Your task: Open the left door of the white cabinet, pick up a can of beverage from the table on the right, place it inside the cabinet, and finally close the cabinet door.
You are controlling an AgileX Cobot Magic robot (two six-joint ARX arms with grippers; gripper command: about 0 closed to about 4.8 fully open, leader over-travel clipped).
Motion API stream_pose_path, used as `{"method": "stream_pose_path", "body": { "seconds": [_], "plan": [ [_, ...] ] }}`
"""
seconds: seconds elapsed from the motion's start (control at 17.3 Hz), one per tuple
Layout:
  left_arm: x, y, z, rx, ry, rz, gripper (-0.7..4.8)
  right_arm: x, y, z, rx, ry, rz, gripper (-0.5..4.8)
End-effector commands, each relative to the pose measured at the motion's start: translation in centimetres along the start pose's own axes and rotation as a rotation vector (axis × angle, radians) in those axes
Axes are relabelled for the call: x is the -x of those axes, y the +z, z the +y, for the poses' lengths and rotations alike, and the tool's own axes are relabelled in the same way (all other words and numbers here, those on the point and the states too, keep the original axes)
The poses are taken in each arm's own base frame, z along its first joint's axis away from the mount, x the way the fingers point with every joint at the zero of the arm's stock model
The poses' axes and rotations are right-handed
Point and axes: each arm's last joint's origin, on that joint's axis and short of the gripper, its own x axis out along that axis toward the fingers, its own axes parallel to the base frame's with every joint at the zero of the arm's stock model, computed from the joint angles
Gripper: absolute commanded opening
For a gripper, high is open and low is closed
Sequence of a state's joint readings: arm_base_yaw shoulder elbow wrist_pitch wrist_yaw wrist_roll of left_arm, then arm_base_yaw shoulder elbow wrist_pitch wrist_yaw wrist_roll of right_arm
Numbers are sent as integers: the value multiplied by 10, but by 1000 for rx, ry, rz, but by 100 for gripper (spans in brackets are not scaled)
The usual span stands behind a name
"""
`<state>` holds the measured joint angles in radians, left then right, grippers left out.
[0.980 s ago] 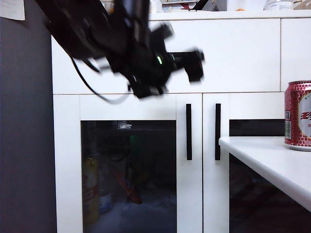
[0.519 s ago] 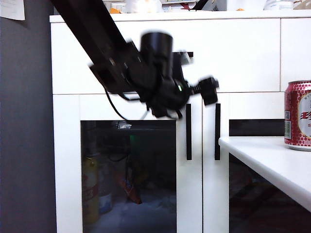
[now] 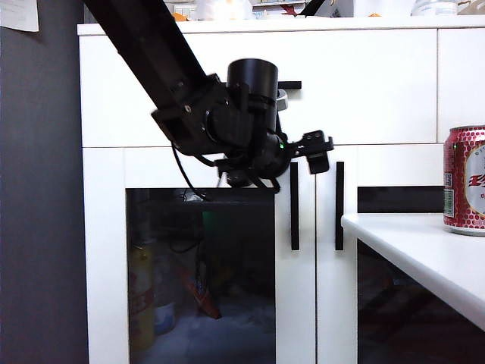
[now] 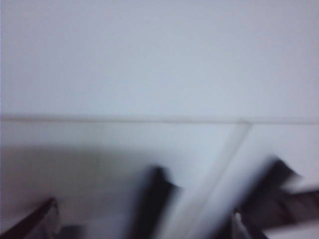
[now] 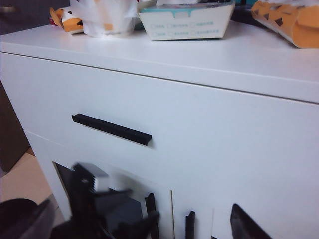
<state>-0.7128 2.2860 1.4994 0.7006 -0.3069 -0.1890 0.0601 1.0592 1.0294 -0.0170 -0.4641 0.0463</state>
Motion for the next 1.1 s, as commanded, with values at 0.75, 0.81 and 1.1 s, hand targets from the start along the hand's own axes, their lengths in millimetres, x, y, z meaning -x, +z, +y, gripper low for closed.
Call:
{"method": "stream_pose_path", "body": {
  "seconds": [0.75, 0.81, 1.1],
  "plan": [
    [-3, -9, -7, 44, 6, 2, 432, 1, 1, 0, 37, -3, 7, 461],
    [-3, -9, -7, 61, 6, 3, 331, 2, 1, 0, 43, -5, 7, 461],
    [-3, -9, -8, 80, -27, 10, 49, 2, -2, -2, 36, -15, 34, 461]
  ]
}}
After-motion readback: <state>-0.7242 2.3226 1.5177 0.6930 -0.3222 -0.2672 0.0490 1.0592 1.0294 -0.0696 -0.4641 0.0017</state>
